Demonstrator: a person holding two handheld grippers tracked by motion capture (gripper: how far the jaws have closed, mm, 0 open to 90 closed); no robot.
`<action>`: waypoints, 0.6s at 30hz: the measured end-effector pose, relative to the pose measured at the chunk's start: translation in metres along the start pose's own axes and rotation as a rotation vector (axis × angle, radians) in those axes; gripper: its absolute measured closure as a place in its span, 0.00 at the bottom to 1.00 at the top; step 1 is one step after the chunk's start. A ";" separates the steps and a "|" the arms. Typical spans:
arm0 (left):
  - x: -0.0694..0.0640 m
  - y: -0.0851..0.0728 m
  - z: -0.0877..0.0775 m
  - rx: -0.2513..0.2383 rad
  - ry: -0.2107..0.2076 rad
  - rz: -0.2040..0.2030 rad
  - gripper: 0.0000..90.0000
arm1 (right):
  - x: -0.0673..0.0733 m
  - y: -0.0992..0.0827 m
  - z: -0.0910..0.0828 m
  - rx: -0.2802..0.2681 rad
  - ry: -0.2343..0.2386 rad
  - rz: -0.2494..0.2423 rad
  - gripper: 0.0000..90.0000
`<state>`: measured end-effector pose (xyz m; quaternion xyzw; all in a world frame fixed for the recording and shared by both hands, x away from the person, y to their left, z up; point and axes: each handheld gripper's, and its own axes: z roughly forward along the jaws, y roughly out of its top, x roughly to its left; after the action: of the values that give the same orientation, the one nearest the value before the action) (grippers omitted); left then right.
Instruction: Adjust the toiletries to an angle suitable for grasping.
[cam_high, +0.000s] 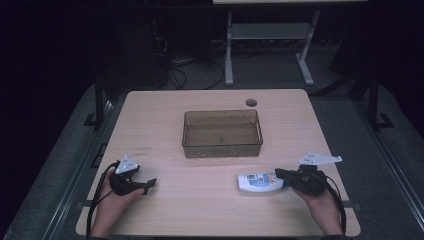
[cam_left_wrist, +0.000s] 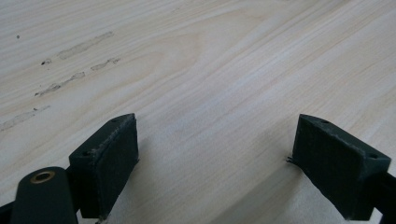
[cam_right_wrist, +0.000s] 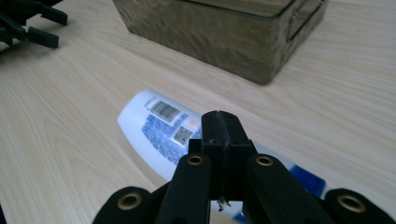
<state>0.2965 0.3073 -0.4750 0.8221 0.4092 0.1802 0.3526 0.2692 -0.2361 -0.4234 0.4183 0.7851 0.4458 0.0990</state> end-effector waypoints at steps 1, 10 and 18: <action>0.000 0.000 0.000 0.000 -0.001 0.001 0.15 | 0.001 0.002 0.002 -0.005 0.004 -0.006 1.00; 0.000 -0.001 -0.001 -0.001 -0.001 0.002 0.15 | 0.012 0.015 0.019 -0.005 0.035 -0.034 1.00; 0.000 -0.001 -0.001 0.000 -0.001 0.002 0.15 | 0.023 0.024 0.038 0.005 0.058 -0.052 1.00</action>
<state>0.2957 0.3081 -0.4750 0.8226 0.4080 0.1801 0.3529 0.2884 -0.1894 -0.4218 0.3847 0.7996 0.4529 0.0866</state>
